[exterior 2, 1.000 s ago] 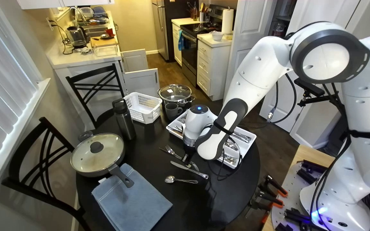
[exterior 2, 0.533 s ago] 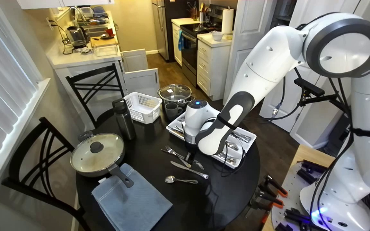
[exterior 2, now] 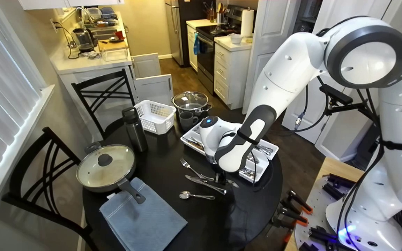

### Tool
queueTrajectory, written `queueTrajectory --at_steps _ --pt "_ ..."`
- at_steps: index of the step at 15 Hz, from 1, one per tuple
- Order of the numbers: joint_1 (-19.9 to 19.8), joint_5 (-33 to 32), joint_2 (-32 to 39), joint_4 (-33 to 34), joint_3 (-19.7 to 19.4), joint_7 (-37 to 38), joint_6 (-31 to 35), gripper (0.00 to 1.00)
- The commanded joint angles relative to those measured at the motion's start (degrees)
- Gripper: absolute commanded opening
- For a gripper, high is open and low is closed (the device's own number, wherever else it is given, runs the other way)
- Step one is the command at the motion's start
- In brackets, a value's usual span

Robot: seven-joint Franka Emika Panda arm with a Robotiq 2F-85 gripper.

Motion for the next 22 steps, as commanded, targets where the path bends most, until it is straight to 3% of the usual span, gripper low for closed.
queueTrajectory --at_steps 1,3,4,6,15,22 --pt "1.31 -2.74 -0.16 0.90 -1.14 0.92 -3.44 0.02" --pt "1.51 -3.33 0.07 1.19 -1.22 1.05 -4.14 0.02" --pt "1.47 -3.45 0.24 1.39 -1.12 1.00 -4.58 0.35" --pt "1.47 -3.53 0.44 1.60 -1.06 0.97 -5.14 0.42" --pt "0.80 -2.92 1.64 2.24 -0.45 -0.34 -4.14 0.97" --pt "-3.48 0.32 5.00 1.02 3.56 -6.95 10.82 1.00"
